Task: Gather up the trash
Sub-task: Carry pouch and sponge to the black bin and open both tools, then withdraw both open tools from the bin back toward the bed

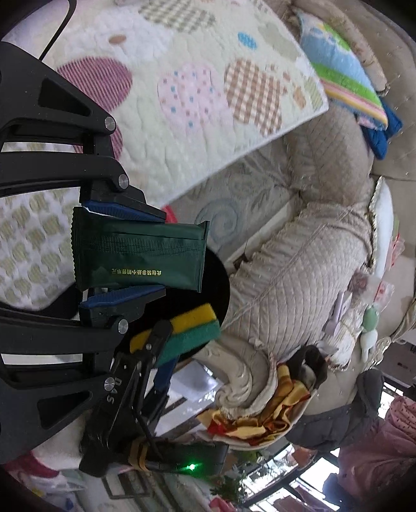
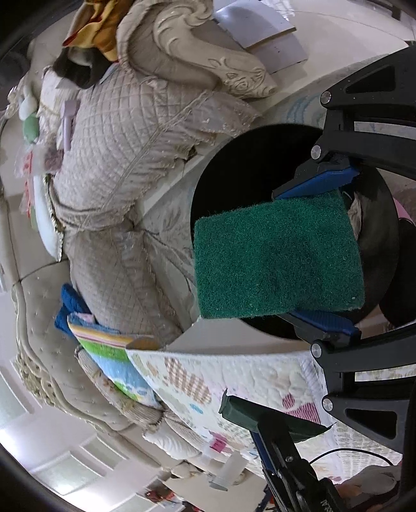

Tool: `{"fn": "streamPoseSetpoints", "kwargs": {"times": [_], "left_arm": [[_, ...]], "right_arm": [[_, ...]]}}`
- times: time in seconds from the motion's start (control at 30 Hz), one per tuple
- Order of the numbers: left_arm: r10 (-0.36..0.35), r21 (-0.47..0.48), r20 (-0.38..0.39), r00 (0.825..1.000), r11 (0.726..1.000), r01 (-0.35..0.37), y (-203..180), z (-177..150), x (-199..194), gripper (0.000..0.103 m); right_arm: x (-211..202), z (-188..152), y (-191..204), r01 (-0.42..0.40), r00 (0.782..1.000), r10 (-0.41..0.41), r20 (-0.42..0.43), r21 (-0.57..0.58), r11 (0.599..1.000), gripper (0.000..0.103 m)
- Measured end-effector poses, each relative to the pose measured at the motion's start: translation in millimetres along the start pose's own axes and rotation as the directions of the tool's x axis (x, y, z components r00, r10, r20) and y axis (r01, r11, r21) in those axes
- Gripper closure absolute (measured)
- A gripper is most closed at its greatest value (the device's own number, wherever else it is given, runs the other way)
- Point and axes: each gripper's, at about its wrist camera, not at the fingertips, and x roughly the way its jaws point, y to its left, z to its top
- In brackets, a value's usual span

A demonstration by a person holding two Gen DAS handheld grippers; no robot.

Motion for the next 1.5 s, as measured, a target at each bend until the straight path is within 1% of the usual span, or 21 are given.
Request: {"fn": "streamPoseSetpoints", "kwargs": {"times": [0.03,0.1,0.17,0.23,0.3,0.43,0.57,0.63,0.7,0.83,0.93,0.97,1.03,1.07,1.23,1.27,1.37,1.4,1.5], "left_arm": [[-0.012,0.001,-0.007,1.000,1.000,0.012,-2.6,1.3,3.6,0.066],[-0.036,-0.006,-0.006,0.999,0.999,0.036,-5.4,2.6,7.0,0.065],[-0.074,-0.027,-0.019,0.997,0.997,0.073,-4.3,4.6,11.4,0.060],[-0.096,-0.051,-0.024,0.995,0.994,0.095,-1.4,5.5,13.0,0.048],[-0.106,-0.063,-0.017,0.994,0.992,0.105,1.6,5.7,11.5,0.046],[-0.096,-0.075,-0.017,0.995,0.993,0.094,8.3,4.2,7.0,0.046],[-0.028,-0.066,-0.012,1.000,0.997,0.027,21.4,-3.0,-4.3,0.046],[-0.010,-0.063,-0.009,1.000,0.998,0.009,29.6,-7.5,-10.6,0.046],[0.031,-0.063,-0.009,0.999,0.997,-0.032,44.9,-15.2,-22.9,0.046],[0.089,-0.085,-0.003,0.996,0.992,-0.089,80.1,-28.3,-49.5,0.046],[0.128,-0.130,0.003,0.992,0.983,-0.127,116.5,-39.2,-74.8,0.046],[0.140,-0.153,0.004,0.990,0.979,-0.138,132.3,-44.6,-85.5,0.046],[0.173,-0.179,0.016,0.985,0.970,-0.167,150.5,-52.4,-99.6,0.046],[0.201,-0.200,0.024,0.979,0.961,-0.193,165.4,-59.9,-110.6,0.046],[0.264,-0.308,0.026,0.964,0.920,-0.243,220.8,-92.6,-141.2,0.046],[0.280,-0.338,0.029,0.959,0.906,-0.254,235.0,-102.0,-149.0,0.046],[0.313,-0.397,0.029,0.949,0.875,-0.276,262.0,-122.6,-162.3,0.046],[0.327,-0.425,0.027,0.945,0.859,-0.285,276.3,-133.0,-168.6,0.046],[0.351,-0.479,0.017,0.936,0.825,-0.301,301.7,-150.1,-178.5,0.046]], "right_arm": [[0.2,-0.4,-2.5,-0.002,1.000,0.002,0.000,0.009,1.000,0.042],[1.1,0.4,-6.4,-0.007,1.000,0.007,0.001,0.026,1.000,0.038],[1.9,0.8,-9.8,0.000,1.000,0.000,-0.003,0.041,0.999,0.033],[1.5,1.0,-13.3,0.005,1.000,-0.005,-0.002,0.054,0.999,0.030],[1.4,0.1,-15.6,0.008,1.000,-0.007,-0.004,0.062,0.998,0.029],[3.0,-1.8,-15.9,0.010,1.000,-0.009,-0.019,0.062,0.998,0.029],[4.2,-4.9,-7.2,-0.005,1.000,0.006,-0.026,0.045,0.999,0.029],[4.9,-6.4,0.3,-0.013,0.999,0.014,-0.030,0.030,0.999,0.029],[5.5,-7.2,10.7,-0.025,0.999,0.025,-0.032,0.010,1.000,0.029],[5.2,-6.9,35.5,-0.064,0.997,0.063,-0.035,-0.026,0.998,0.029],[6.7,-7.2,60.6,-0.104,0.994,0.102,-0.042,-0.062,0.993,0.029],[8.3,-7.5,71.4,-0.119,0.992,0.116,-0.048,-0.078,0.990,0.029],[11.6,-8.0,90.3,-0.142,0.989,0.136,-0.060,-0.109,0.984,0.029],[13.9,-8.6,102.5,-0.155,0.987,0.147,-0.067,-0.130,0.979,0.029],[27.6,-15.0,157.4,-0.215,0.975,0.195,-0.110,-0.216,0.952,0.029],[31.3,-16.9,170.9,-0.224,0.972,0.200,-0.122,-0.237,0.945,0.029],[40.4,-22.6,205.0,-0.251,0.965,0.215,-0.151,-0.288,0.924,0.029],[42.9,-23.6,214.8,-0.258,0.963,0.218,-0.159,-0.303,0.918,0.029],[53.9,-31.5,247.4,-0.279,0.956,0.226,-0.186,-0.349,0.895,0.029]]}}
